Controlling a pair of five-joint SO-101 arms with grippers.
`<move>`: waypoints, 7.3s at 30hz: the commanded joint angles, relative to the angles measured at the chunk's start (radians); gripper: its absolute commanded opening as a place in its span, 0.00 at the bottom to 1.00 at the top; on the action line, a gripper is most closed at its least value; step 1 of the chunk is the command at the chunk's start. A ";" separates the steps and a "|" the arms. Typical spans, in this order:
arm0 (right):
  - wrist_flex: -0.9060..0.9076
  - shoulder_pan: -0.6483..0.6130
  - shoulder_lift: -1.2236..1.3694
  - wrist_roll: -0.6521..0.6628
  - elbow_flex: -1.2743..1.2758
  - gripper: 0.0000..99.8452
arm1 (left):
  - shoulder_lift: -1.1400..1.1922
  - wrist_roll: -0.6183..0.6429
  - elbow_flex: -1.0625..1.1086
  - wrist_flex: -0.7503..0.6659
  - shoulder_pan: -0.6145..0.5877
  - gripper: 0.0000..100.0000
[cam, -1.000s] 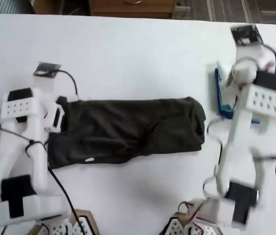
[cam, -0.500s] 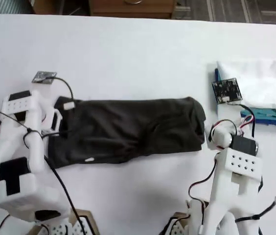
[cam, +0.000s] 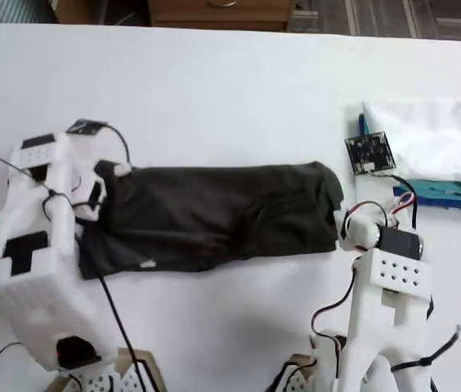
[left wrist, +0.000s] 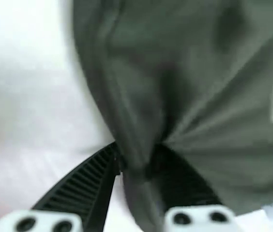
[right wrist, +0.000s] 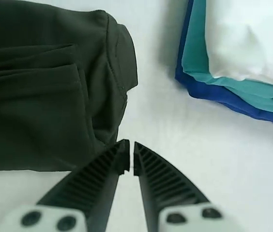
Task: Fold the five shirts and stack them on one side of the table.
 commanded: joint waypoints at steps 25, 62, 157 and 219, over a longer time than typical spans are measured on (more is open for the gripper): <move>-0.337 0.278 -0.042 -0.411 0.186 0.02 | -0.080 -0.075 -0.611 0.479 0.074 0.03; -0.337 0.392 -0.044 -0.519 0.163 0.02 | -0.265 0.104 -0.530 0.232 0.944 0.03; 0.849 -0.693 0.802 -0.112 -0.951 0.02 | -1.378 -0.041 1.245 -0.473 -0.272 0.03; 0.591 -0.197 1.112 -0.031 -1.192 0.02 | -1.378 -0.044 1.239 -0.473 -0.265 0.03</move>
